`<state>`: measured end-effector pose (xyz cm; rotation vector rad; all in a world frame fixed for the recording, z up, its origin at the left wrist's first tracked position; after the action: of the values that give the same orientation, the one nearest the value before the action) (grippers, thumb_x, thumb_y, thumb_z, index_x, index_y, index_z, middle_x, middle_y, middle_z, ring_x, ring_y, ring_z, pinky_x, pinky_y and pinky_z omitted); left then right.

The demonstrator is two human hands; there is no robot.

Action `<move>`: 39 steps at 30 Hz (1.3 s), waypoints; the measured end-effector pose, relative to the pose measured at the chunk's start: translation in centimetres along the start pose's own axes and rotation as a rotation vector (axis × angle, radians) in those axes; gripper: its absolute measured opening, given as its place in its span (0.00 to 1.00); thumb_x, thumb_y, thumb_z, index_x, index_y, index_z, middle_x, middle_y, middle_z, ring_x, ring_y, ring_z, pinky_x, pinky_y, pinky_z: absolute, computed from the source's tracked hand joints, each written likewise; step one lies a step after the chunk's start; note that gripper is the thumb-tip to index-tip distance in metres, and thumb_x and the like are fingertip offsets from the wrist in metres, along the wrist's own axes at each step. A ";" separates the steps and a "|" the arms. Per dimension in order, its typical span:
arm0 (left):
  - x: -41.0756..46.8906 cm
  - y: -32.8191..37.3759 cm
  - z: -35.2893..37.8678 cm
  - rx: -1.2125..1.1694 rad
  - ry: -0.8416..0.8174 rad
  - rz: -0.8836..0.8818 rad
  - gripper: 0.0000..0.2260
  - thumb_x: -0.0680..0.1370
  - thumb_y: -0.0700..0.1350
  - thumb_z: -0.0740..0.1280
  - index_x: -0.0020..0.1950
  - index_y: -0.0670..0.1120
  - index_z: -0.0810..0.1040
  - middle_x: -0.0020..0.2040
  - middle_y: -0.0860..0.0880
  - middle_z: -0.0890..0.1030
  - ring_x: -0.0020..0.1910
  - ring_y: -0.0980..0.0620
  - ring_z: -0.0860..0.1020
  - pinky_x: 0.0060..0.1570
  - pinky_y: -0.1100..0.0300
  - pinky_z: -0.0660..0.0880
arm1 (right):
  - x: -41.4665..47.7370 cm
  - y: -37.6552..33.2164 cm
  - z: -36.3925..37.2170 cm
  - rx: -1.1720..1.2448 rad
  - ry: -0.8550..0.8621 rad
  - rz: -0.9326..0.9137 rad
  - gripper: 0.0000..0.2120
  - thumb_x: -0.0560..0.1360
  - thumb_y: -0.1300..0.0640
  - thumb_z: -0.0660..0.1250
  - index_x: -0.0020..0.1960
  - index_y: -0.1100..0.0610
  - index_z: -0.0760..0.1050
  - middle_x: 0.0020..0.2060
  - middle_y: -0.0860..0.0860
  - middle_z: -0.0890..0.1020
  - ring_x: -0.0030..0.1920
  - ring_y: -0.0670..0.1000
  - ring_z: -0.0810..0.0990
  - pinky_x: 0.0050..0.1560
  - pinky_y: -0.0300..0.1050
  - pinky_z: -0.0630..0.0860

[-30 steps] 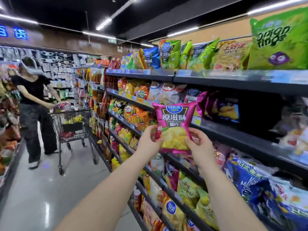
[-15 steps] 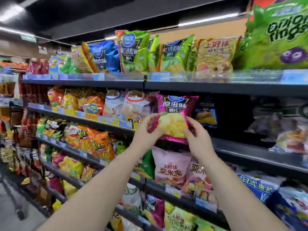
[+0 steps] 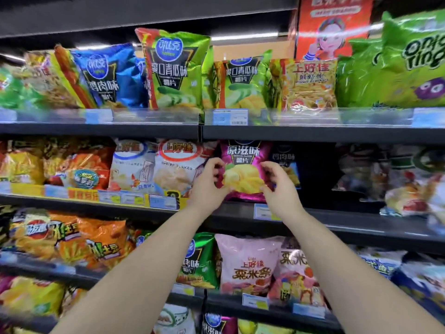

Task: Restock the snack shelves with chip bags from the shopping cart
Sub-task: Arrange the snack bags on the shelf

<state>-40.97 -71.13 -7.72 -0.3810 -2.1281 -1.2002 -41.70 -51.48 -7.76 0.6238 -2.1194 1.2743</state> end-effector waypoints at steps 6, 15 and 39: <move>-0.5 -1.2 0.0 0.055 -0.051 0.021 0.28 0.65 0.42 0.80 0.56 0.55 0.68 0.45 0.59 0.74 0.38 0.60 0.75 0.37 0.63 0.74 | -0.2 1.4 0.7 0.014 -0.098 0.041 0.28 0.69 0.73 0.69 0.51 0.40 0.71 0.51 0.39 0.79 0.52 0.38 0.78 0.56 0.38 0.75; -2.0 -1.4 -1.2 0.129 -0.031 0.044 0.16 0.75 0.55 0.70 0.59 0.55 0.69 0.49 0.56 0.78 0.46 0.55 0.77 0.46 0.57 0.75 | -0.9 0.5 1.4 -0.026 -0.093 0.049 0.09 0.74 0.57 0.72 0.52 0.50 0.76 0.46 0.40 0.81 0.49 0.36 0.78 0.52 0.31 0.73; -14.9 20.5 29.2 0.355 -0.393 0.666 0.12 0.73 0.48 0.69 0.55 0.51 0.79 0.53 0.50 0.77 0.55 0.44 0.73 0.54 0.48 0.65 | -22.1 6.2 -26.7 -1.239 0.067 0.282 0.13 0.65 0.62 0.75 0.48 0.55 0.78 0.40 0.53 0.80 0.42 0.60 0.79 0.39 0.52 0.75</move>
<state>-30.62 -34.59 -15.00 -1.1221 -2.1972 -0.3789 -23.41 -22.84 -16.79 -0.2612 -2.4508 -0.0773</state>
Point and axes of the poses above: each hand's wrist, its own x-axis towards the middle knuckle, its own z-axis out of the palm, y = z × x, the point moved 4 cm from there along x, towards the middle knuckle
